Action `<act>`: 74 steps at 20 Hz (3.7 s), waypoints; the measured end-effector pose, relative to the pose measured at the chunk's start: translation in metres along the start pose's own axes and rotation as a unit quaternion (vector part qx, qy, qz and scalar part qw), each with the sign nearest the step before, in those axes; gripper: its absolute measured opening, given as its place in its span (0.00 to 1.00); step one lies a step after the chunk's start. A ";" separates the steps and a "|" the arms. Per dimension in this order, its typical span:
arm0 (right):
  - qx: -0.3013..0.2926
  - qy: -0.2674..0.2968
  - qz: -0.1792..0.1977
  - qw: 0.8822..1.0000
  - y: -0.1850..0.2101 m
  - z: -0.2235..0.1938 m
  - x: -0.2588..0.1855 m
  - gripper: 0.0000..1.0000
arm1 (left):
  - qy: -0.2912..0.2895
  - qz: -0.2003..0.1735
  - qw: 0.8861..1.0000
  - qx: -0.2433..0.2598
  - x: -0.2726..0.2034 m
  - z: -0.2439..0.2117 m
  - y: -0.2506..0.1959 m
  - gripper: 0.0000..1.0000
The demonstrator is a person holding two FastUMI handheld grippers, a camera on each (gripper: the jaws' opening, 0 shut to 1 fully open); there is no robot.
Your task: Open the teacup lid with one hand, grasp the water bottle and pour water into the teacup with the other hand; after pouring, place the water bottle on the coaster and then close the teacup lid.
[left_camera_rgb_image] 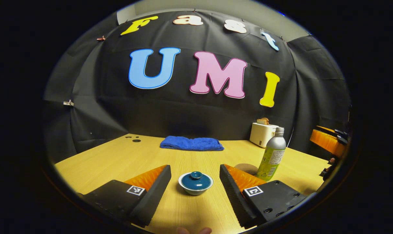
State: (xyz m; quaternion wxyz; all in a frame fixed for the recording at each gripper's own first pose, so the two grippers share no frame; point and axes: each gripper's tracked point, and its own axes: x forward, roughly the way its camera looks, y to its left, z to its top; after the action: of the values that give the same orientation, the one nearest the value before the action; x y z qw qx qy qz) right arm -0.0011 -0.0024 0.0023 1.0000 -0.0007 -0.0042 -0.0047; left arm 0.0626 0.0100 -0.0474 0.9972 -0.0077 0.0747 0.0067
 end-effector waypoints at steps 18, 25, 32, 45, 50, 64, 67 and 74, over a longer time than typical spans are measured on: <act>0.018 -0.003 -0.005 1.000 -0.015 0.001 0.000 0.97 | 0.071 0.001 0.997 0.002 0.076 -0.043 0.002 0.71; 0.023 0.003 -0.001 1.000 -0.013 -0.003 0.002 0.98 | 0.069 0.000 0.997 0.016 0.080 -0.042 0.002 0.47; 0.024 0.009 -0.001 1.000 -0.013 -0.010 0.004 0.98 | 0.039 -0.012 0.999 0.006 0.075 -0.028 -0.002 0.32; -0.004 0.087 -0.009 0.996 0.008 -0.090 0.046 0.98 | -0.053 0.019 0.998 -0.043 -0.045 0.017 0.041 0.31; -0.021 0.127 -0.006 0.992 0.020 -0.118 0.078 0.97 | -0.058 0.025 0.994 -0.089 -0.058 0.020 0.065 0.31; -0.035 0.128 0.005 0.991 0.034 -0.120 0.093 0.81 | -0.064 0.023 0.993 -0.098 -0.068 0.029 0.076 0.31; -0.158 0.109 -0.002 0.981 0.036 -0.106 0.097 0.81 | -0.064 0.023 0.992 -0.103 -0.068 0.029 0.079 0.31; -0.438 0.064 0.012 0.897 0.077 -0.090 0.113 0.79 | -0.063 0.023 0.992 -0.108 -0.066 0.026 0.082 0.31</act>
State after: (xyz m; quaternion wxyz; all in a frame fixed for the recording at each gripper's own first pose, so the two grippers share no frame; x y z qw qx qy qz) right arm 0.1137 0.0729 -0.0870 0.8965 -0.4386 0.0620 0.0062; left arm -0.0001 0.0921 -0.0125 0.9927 -0.1134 0.0108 0.0386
